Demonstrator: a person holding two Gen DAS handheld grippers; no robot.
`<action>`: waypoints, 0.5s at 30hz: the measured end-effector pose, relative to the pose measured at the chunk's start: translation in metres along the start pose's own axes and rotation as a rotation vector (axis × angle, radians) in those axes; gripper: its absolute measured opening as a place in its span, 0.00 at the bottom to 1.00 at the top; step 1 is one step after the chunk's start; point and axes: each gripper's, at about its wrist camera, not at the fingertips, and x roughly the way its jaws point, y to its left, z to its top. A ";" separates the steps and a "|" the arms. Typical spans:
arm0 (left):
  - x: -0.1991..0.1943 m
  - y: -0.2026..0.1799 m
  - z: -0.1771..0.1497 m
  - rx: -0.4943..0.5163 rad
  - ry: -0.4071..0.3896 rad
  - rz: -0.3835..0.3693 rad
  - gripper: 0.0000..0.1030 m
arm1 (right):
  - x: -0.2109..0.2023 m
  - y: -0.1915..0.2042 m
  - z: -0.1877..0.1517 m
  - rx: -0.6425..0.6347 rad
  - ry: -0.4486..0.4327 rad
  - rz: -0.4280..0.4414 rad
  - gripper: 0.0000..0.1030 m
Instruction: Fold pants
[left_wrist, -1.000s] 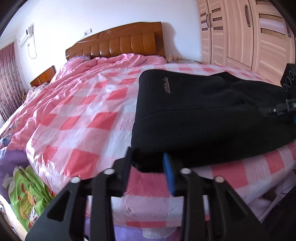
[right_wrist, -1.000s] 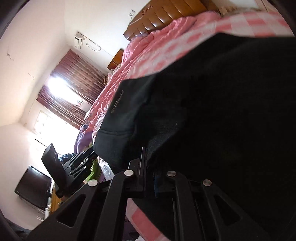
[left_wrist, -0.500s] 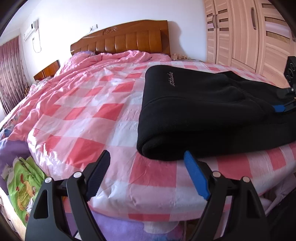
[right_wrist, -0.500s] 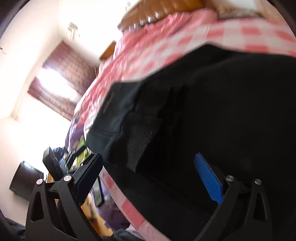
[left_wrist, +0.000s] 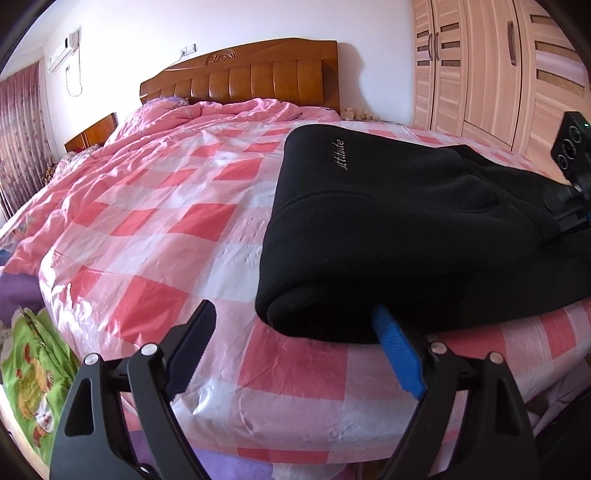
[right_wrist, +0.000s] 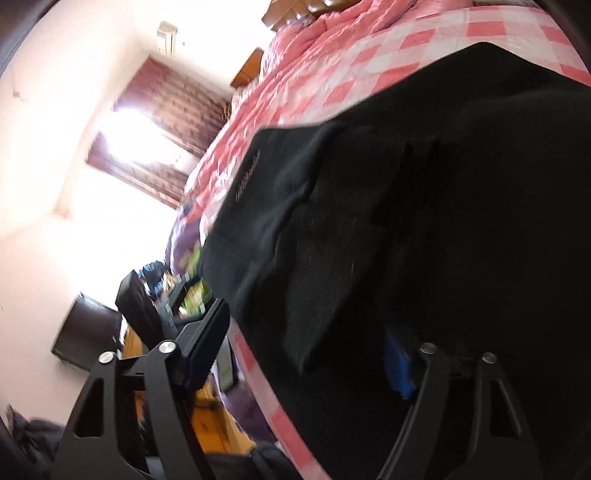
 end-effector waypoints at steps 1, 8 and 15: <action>0.000 0.000 0.000 -0.006 0.001 0.000 0.84 | 0.000 0.001 0.002 0.000 -0.009 0.003 0.70; -0.014 -0.003 -0.001 0.006 0.007 0.002 0.84 | 0.015 0.016 0.015 -0.013 -0.109 -0.012 0.31; -0.005 -0.008 0.015 0.003 0.007 0.072 0.84 | -0.015 0.108 0.050 -0.230 -0.226 -0.052 0.28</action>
